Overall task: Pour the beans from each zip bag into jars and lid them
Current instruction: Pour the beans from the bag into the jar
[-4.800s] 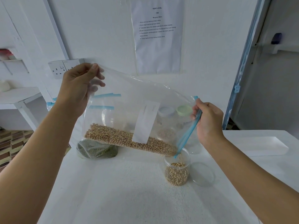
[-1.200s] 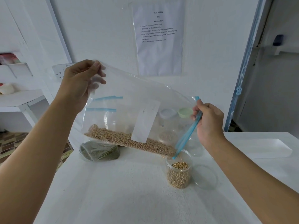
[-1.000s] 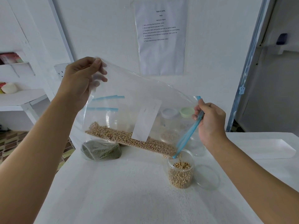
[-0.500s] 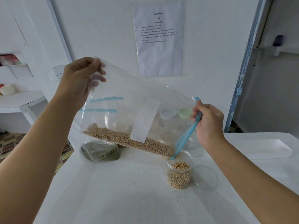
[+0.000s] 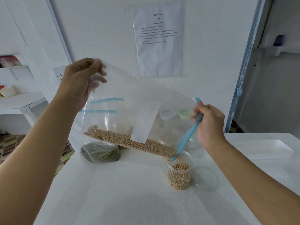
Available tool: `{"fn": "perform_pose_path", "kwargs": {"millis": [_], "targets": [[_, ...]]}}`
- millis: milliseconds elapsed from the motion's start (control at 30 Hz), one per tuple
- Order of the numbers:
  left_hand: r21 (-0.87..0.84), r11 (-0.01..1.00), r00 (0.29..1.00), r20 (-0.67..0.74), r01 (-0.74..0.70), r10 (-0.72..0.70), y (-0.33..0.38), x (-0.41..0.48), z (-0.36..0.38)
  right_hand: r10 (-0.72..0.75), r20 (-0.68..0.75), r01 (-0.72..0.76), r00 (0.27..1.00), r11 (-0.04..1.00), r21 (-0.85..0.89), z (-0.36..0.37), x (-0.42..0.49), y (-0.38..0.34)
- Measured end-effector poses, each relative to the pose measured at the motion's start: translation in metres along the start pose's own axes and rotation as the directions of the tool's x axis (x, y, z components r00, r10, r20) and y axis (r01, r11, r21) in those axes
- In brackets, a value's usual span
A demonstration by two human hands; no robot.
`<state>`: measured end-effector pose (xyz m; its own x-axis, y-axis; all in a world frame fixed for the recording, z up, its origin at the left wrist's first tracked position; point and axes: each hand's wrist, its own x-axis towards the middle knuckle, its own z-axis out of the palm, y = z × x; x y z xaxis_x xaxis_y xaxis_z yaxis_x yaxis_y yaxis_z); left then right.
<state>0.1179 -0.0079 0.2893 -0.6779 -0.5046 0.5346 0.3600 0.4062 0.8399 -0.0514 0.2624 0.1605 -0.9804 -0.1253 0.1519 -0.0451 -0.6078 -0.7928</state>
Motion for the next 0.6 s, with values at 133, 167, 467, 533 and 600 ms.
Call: {"fn": "perform_pose_path", "kwargs": {"millis": [133,167,467,533,600], "targets": [[0.001,1.000,1.000,0.000,0.000,0.000,-0.0009,0.0007,-0.0005,-0.002,0.001,0.002,1.000,1.000,-0.002,0.0002,-0.0001,0.0000],[0.002,1.000,1.000,0.001,0.000,0.000,-0.0012,0.0009,-0.0008,-0.002,0.002,0.002,1.000,1.000,-0.003,0.0003,-0.0001,-0.0001],[-0.007,1.000,1.000,0.005,0.003,-0.003,-0.0028,0.0020,-0.0013,-0.005,0.001,0.005,1.000,1.000,-0.008,0.0004,0.0010,0.0010],[-0.004,1.000,1.000,0.007,0.000,0.000,-0.0015,0.0024,-0.0008,-0.003,0.003,0.003,1.000,1.000,0.002,0.0004,0.0019,0.0017],[-0.003,1.000,1.000,0.012,-0.003,0.003,-0.0006,0.0030,0.0002,0.000,0.001,0.000,1.000,1.000,0.006,0.0000,0.0026,0.0029]]}}
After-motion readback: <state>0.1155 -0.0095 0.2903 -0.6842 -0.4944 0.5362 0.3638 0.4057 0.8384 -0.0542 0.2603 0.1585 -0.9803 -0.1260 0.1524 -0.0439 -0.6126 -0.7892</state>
